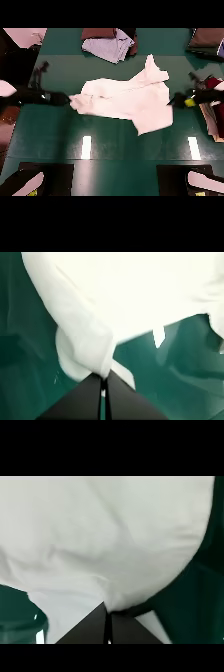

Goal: Fold the shirts.

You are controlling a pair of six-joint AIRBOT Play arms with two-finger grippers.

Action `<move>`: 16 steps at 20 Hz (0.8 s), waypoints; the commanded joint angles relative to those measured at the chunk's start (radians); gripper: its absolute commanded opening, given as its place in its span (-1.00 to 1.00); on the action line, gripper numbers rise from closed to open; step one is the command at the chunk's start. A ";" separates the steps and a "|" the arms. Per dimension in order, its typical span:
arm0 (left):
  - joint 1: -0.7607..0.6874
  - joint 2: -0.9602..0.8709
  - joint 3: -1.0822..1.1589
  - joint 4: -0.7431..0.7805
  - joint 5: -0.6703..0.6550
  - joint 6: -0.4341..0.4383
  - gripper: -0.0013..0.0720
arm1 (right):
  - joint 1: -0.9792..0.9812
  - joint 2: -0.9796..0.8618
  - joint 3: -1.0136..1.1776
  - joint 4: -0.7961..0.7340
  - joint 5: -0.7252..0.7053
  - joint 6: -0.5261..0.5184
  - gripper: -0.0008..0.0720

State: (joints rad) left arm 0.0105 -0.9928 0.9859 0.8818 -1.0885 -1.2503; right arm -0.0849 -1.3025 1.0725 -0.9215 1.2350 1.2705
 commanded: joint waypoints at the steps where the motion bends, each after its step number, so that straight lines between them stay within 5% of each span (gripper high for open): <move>1: 0.020 0.016 0.296 0.001 -0.005 -0.086 -0.90 | -0.066 0.133 0.246 0.005 0.036 0.053 -0.93; 10: 0.142 0.016 1.147 0.001 0.038 -0.146 -0.90 | -0.262 0.362 0.922 0.005 -0.037 0.065 -0.93; 16: 0.142 0.129 1.196 -0.099 0.076 -0.190 -0.90 | -0.415 0.474 1.015 0.005 -0.035 0.067 -0.93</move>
State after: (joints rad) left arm 0.1497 -0.9112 2.1429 0.8471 -1.0286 -1.4239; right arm -0.4335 -0.8791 2.0483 -0.9154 1.2030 1.3338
